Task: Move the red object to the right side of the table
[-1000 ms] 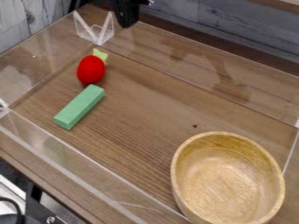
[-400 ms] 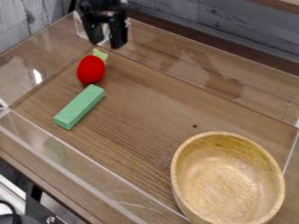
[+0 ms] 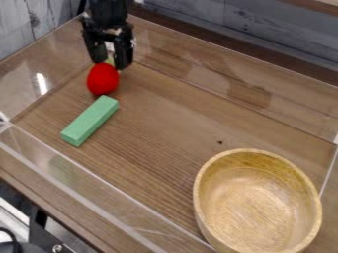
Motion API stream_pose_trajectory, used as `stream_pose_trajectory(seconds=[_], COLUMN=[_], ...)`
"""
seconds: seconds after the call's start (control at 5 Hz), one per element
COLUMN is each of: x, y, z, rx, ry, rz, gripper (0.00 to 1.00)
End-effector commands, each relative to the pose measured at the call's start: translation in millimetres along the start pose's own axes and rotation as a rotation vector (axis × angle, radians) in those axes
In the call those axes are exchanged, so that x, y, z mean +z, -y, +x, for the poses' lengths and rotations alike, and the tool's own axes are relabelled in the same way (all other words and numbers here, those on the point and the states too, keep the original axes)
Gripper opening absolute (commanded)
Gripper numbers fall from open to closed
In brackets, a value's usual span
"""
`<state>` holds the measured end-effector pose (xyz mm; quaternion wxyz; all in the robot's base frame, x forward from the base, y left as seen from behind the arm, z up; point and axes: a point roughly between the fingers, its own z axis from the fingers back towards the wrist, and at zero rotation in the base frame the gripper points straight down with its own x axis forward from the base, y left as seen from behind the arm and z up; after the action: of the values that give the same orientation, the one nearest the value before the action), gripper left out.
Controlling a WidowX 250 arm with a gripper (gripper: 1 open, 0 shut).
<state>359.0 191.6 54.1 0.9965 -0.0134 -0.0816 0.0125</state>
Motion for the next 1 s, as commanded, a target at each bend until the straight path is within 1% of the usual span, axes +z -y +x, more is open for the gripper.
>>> stream_pose_trajectory(seconds=[0.0, 0.2, 0.4, 0.6, 0.8], x=[11.3, 0.5, -6.8, 2.0, 17.8], y=[-13, -15, -16, -12, -4], z=[9.0, 7.4, 6.5, 8.4, 13.2], rx=[0.005, 0.006, 0.009, 0.026, 0.047], ry=[0.042, 0.023, 0.012, 0.017, 0.029], rz=[0.053, 0.058, 0.06, 0.06, 0.053], gripper=[1.0, 1.0, 0.0, 0.0, 0.0])
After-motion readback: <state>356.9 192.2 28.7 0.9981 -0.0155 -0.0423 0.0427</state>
